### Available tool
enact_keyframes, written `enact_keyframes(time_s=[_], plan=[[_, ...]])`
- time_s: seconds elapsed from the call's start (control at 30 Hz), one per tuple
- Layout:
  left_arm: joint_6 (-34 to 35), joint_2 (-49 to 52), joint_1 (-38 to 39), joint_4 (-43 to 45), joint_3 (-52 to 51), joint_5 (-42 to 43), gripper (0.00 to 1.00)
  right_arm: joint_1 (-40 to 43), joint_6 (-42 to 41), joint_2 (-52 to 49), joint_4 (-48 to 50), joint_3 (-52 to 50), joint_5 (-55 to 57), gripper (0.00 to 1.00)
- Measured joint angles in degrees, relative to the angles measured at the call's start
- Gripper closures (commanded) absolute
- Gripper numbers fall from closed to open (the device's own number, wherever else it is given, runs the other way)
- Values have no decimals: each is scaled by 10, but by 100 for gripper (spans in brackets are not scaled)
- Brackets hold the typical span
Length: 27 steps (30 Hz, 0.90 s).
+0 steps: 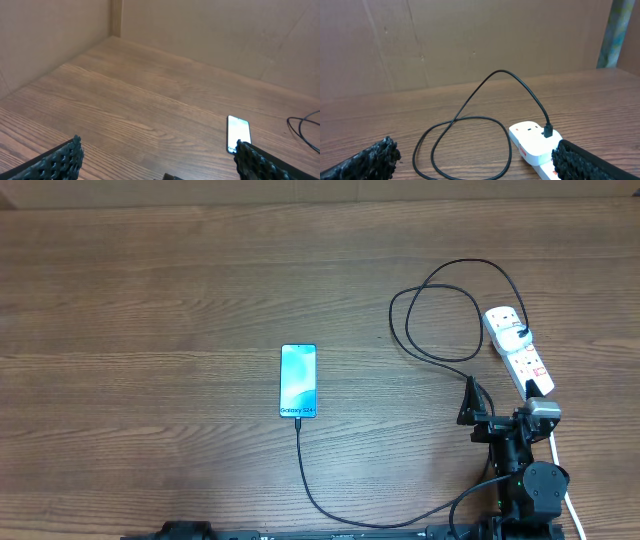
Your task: Plug charger to phone and switch on socket
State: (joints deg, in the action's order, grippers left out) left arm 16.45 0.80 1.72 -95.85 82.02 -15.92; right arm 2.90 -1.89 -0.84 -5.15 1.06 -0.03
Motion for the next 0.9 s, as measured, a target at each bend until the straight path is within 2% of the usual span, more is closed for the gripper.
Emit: enact_keyframes(time_s=[0.13,0.23,0.4,0.73,0.9], plan=[[4,0,-4,10,-8,7,0,0,0,0,0,0,0,0],[15,0,-22,68,-35,16,0,0,0,0,0,0,0,0],[21,0,-55,165,-141,28,0,0,0,0,0,0,0,0],[30,0,-54,501,-438,98,0,0,2,0,0,0,0,0],[30,0,-54,641,-553,141,0,0,2,0,0,0,0,0]])
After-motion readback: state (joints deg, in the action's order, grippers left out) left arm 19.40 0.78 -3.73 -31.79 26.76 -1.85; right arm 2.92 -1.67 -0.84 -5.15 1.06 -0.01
